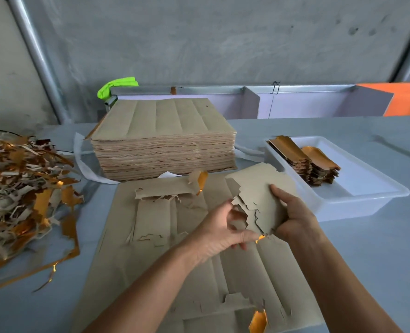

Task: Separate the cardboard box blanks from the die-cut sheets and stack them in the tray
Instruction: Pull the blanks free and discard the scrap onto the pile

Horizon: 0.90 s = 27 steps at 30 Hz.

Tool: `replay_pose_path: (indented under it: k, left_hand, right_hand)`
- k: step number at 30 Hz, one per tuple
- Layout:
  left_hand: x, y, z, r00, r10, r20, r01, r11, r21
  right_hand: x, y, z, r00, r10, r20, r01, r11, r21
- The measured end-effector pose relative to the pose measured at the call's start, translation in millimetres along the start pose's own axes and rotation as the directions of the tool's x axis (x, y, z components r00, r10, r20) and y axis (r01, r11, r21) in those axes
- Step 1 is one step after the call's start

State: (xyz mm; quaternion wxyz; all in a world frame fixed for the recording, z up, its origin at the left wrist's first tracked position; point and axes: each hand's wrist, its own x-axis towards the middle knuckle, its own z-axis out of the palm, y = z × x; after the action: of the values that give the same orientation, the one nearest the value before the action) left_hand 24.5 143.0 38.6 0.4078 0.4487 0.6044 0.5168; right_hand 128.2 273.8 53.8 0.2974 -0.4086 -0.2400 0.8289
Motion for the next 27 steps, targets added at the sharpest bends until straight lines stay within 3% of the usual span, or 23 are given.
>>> replay_pose_path:
  k: [3, 9, 11, 14, 16, 17, 19, 20, 21, 22, 24, 25, 27]
  left_hand:
    - [-7.2, -3.8, 5.5, 1.000, 0.017, 0.008, -0.017, 0.999, 0.032]
    - [-30.2, -11.2, -9.1, 0.982, 0.036, 0.186, -0.095, 0.941, 0.323]
    - [-34.6, -12.5, -20.7, 0.987, 0.021, 0.161, -0.084, 0.914, 0.396]
    - [-34.8, -14.8, -47.0, 0.994, 0.048, -0.096, 0.007, 0.864, 0.504]
    - [-29.7, -16.9, -65.5, 0.947, 0.061, -0.316, 0.142, 0.801, 0.581]
    - [-26.9, -16.9, -71.3, 0.920, 0.056, -0.388, 0.229, 0.726, 0.648]
    - [-25.0, -15.4, -68.3, 0.872, 0.057, -0.486, 0.413, 0.447, 0.793]
    - [-24.5, -14.8, -61.1, 0.864, 0.096, -0.495, 0.426, 0.385, 0.818]
    - [-24.8, -12.4, -50.1, 0.871, 0.142, -0.471, 0.375, 0.428, 0.822]
    - [-25.7, -9.3, -37.3, 0.886, 0.172, -0.432, 0.277, 0.552, 0.787]
    - [-26.7, -1.7, -7.6, 0.936, 0.057, -0.347, 0.127, 0.865, 0.485]
    - [-26.0, 0.6, 5.6, 0.956, -0.046, -0.288, 0.128, 0.954, 0.273]
    - [-22.2, 2.0, 22.1, 0.958, -0.161, -0.237, 0.145, 0.986, -0.083]
  right_hand:
    - [-0.6, -4.8, -2.1, 0.999, -0.025, -0.030, 0.027, 0.998, 0.055]
    - [-1.4, -15.4, -12.7, 0.985, -0.090, -0.148, 0.116, 0.977, 0.180]
    - [0.0, -19.7, -16.5, 0.976, -0.113, -0.187, 0.149, 0.969, 0.197]
    - [-0.3, -23.7, -22.8, 0.962, -0.139, -0.237, 0.179, 0.971, 0.157]
    - [-2.6, -22.6, -24.7, 0.958, -0.148, -0.245, 0.181, 0.977, 0.117]
    - [-3.8, -21.2, -24.1, 0.960, -0.143, -0.239, 0.174, 0.978, 0.113]
    - [-5.0, -17.4, -20.0, 0.968, -0.120, -0.222, 0.153, 0.979, 0.137]
    - [-6.0, -14.6, -16.2, 0.973, -0.103, -0.206, 0.136, 0.978, 0.155]
    - [-6.7, -11.2, -11.4, 0.979, -0.086, -0.186, 0.119, 0.978, 0.171]
    - [-7.3, -7.6, -6.6, 0.983, -0.074, -0.165, 0.104, 0.978, 0.182]
    - [-8.0, -0.5, 1.6, 0.990, -0.055, -0.126, 0.080, 0.976, 0.203]
    - [-8.9, 2.7, 5.0, 0.994, -0.036, -0.105, 0.058, 0.975, 0.215]
    - [-11.5, 6.8, 9.6, 0.998, 0.008, -0.060, 0.006, 0.972, 0.235]
